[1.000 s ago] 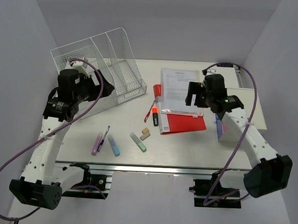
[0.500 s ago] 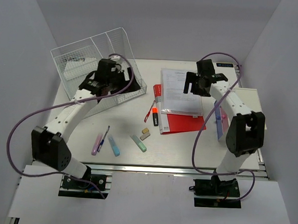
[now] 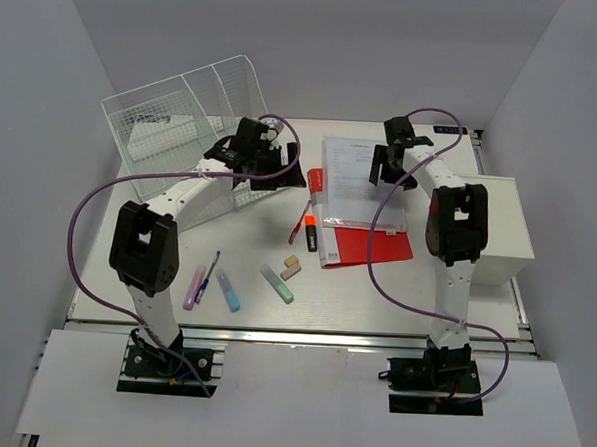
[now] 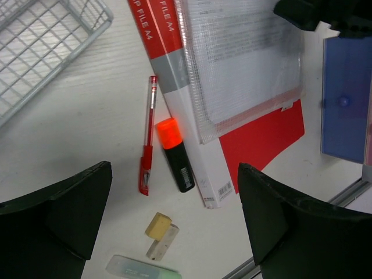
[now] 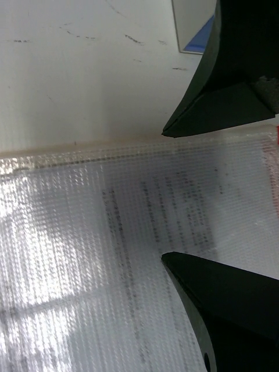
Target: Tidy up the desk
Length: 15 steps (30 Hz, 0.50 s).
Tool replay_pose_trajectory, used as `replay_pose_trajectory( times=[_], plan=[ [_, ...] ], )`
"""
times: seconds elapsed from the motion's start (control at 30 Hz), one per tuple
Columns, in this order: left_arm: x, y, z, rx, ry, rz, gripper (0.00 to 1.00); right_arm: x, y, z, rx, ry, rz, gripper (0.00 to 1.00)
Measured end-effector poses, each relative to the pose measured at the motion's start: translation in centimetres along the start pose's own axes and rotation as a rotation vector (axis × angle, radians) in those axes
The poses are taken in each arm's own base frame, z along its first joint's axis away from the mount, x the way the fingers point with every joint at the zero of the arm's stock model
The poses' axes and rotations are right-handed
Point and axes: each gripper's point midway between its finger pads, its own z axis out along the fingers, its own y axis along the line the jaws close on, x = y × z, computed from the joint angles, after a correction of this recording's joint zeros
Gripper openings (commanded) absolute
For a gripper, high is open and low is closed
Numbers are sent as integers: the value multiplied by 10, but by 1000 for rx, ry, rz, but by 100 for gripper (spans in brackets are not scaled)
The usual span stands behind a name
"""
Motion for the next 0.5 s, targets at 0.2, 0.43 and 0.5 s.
replay_pose_trajectory(
  times=[0.2,0.43,0.5],
  plan=[
    [2,-8,-2,19,9,22,98,1,-17,27,51,23,24,82],
    [5,-5,-4,11,21,26,98,-8,-29,33,51,-4,53,67],
    [5,-5,-4,10,22,30,98,-9,-28,35,37,-7,58,63]
  ],
)
